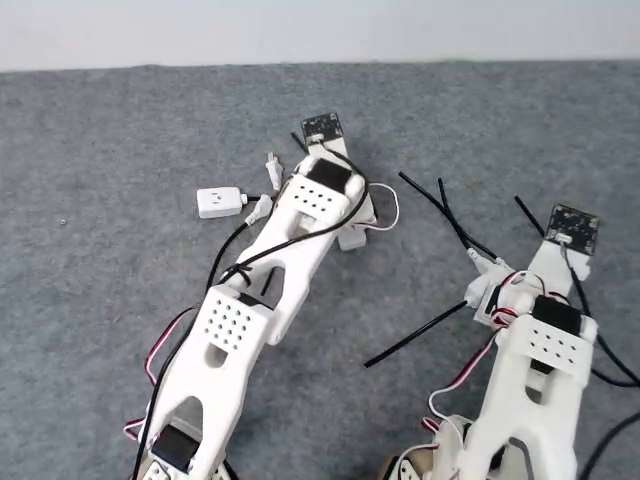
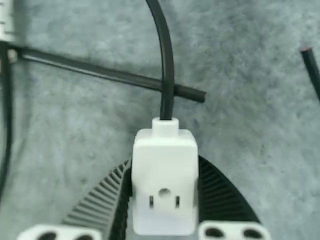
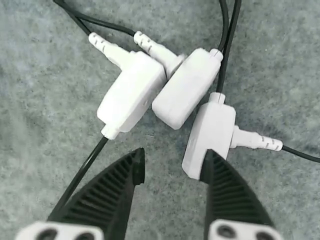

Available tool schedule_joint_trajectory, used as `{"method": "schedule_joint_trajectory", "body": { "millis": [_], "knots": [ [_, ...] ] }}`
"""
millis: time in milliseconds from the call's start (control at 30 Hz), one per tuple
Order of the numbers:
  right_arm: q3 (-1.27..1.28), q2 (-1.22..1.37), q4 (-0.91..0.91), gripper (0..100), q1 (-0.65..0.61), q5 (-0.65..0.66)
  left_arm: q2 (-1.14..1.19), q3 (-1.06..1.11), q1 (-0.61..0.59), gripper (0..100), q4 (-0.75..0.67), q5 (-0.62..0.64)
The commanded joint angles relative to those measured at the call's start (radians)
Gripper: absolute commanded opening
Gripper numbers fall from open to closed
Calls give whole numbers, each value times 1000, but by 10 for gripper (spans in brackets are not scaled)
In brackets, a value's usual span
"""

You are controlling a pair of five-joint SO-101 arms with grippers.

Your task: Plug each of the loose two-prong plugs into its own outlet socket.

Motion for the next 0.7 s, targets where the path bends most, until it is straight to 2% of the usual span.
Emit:
{"method": "schedule_joint_trajectory", "body": {
  "millis": [0,100,200,367,500,667],
  "knots": [
    [-5,4,-28,147,-13,6,-11,-151,-12,12,192,14],
    [2,4,-28,147,-41,11,-11,-202,2,12,293,12],
    [2,4,-27,147,-47,11,-12,-168,3,11,290,11],
    [2,4,-27,147,-45,12,-80,-133,-14,11,292,-68],
    [2,4,-27,147,-48,12,-301,68,-43,11,290,-120],
    [2,4,-27,147,-48,12,-626,515,-71,11,241,-173]
  ]
}}
